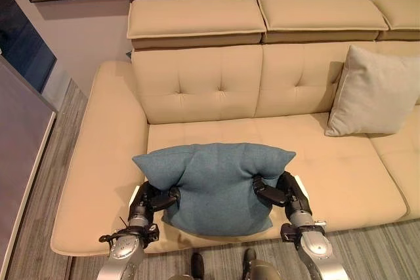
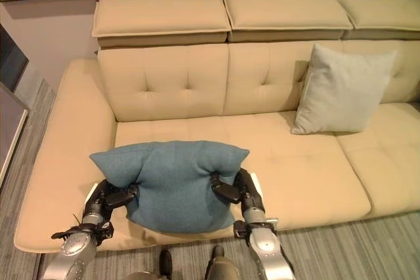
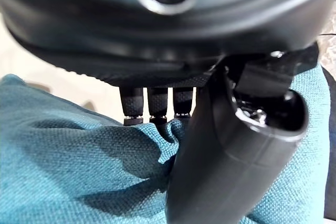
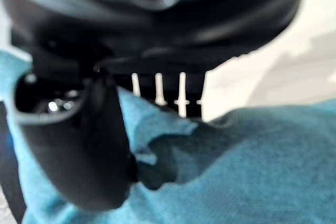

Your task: Pick up all the scattered cushions and arrange them neatly on the sofa.

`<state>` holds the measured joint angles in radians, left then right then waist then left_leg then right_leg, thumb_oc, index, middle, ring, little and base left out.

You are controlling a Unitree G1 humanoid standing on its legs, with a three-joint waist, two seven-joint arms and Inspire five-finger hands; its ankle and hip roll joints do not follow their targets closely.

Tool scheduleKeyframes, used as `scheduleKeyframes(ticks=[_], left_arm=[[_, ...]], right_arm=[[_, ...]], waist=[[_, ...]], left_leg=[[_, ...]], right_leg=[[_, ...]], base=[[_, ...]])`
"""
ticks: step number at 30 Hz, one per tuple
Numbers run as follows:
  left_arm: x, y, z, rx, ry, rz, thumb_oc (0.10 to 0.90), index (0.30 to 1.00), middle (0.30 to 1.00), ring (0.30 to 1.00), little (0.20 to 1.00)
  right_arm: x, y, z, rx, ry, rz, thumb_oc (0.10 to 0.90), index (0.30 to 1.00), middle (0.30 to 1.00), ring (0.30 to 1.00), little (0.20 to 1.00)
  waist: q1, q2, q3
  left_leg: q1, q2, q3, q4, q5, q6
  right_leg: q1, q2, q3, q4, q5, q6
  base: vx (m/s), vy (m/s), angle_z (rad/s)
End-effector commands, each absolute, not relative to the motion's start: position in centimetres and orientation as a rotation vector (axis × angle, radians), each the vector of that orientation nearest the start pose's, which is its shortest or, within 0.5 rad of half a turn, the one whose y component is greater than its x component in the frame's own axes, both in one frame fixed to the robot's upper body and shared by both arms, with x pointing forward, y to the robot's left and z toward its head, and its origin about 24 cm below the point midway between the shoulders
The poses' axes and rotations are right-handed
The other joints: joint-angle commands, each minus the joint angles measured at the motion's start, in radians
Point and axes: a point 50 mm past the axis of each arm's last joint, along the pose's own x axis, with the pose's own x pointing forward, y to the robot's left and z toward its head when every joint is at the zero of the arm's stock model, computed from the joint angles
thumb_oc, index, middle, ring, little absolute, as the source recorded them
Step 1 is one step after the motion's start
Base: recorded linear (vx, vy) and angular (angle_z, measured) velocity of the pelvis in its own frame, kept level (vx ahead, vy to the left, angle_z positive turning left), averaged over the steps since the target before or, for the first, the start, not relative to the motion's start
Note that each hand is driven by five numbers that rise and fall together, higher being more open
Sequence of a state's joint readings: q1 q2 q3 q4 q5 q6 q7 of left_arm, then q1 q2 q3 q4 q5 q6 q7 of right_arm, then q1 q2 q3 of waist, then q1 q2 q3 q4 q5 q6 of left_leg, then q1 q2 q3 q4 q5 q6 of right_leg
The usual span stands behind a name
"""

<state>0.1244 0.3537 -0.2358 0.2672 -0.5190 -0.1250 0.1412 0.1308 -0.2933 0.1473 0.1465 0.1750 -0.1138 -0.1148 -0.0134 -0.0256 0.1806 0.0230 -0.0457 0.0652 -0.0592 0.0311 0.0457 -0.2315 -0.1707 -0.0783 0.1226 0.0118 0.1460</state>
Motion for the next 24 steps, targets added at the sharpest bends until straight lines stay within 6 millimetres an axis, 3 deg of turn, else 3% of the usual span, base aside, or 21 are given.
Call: scheduleKeyframes(ticks=[1,5,8,9,12,17,24], left_arm=[[23.4,15.8,1.8,-0.196,0.024,-0.130,0.400,0.300,0.300,0.300,0.300],[23.5,15.1,2.1,-0.221,0.015,-0.148,0.400,0.300,0.300,0.300,0.300],[24.1,14.4,2.8,-0.230,-0.010,-0.172,0.400,0.300,0.300,0.300,0.300],[24.1,14.3,2.8,-0.234,-0.013,-0.173,0.400,0.300,0.300,0.300,0.300],[24.4,14.1,3.3,-0.227,-0.033,-0.178,0.400,0.300,0.300,0.300,0.300],[24.7,13.9,3.8,-0.220,-0.052,-0.190,0.400,0.300,0.300,0.300,0.300],[25.0,14.3,5.1,-0.186,-0.111,-0.181,0.400,0.300,0.300,0.300,0.300]], right_arm=[[24.7,-17.3,6.0,-0.077,-0.191,0.042,0.400,0.300,0.300,0.300,0.300],[24.3,-18.3,5.6,-0.078,-0.172,0.019,0.400,0.300,0.300,0.300,0.300],[24.4,-19.3,6.0,-0.094,-0.183,-0.014,0.400,0.300,0.300,0.300,0.300],[24.4,-19.4,6.0,-0.098,-0.181,-0.011,0.400,0.300,0.300,0.300,0.300],[24.4,-19.7,6.3,-0.113,-0.189,-0.025,0.400,0.300,0.300,0.300,0.300],[24.4,-19.7,6.3,-0.117,-0.191,-0.036,0.400,0.300,0.300,0.300,0.300],[24.7,-18.9,6.9,-0.088,-0.226,-0.038,0.400,0.300,0.300,0.300,0.300]], waist=[[-0.010,-0.011,-0.065],[-0.021,-0.021,-0.080],[-0.024,-0.036,-0.050],[-0.025,-0.037,-0.051],[-0.023,-0.033,-0.065],[-0.027,-0.025,-0.081],[-0.024,-0.020,-0.114]], left_leg=[[0.017,0.024,0.003,0.079,-0.139,-0.030],[0.000,0.059,-0.006,0.142,-0.161,-0.078],[-0.125,0.089,0.002,0.353,-0.122,-0.113],[-0.133,0.096,0.010,0.356,-0.127,-0.110],[-0.141,0.107,0.017,0.241,-0.109,-0.105],[-0.116,0.098,0.009,0.179,-0.091,-0.109],[-0.013,0.080,0.041,0.109,-0.115,-0.089]], right_leg=[[0.111,0.047,-0.038,-0.032,0.004,0.026],[0.168,0.064,-0.072,-0.081,-0.014,0.000],[0.223,0.066,-0.121,-0.118,-0.024,-0.033],[0.231,0.069,-0.129,-0.127,-0.029,-0.037],[0.259,0.076,-0.137,-0.145,-0.047,-0.035],[0.279,0.081,-0.128,-0.147,-0.060,-0.034],[0.311,0.080,-0.089,-0.163,-0.060,-0.022]], base=[[0.12,-0.179,0.58],[0.11,-0.203,0.27],[0.01,-0.203,0.83],[0.03,-0.131,0.72],[0.14,-0.009,0.21],[0.12,0.056,-0.07],[0.16,0.075,-0.21]])
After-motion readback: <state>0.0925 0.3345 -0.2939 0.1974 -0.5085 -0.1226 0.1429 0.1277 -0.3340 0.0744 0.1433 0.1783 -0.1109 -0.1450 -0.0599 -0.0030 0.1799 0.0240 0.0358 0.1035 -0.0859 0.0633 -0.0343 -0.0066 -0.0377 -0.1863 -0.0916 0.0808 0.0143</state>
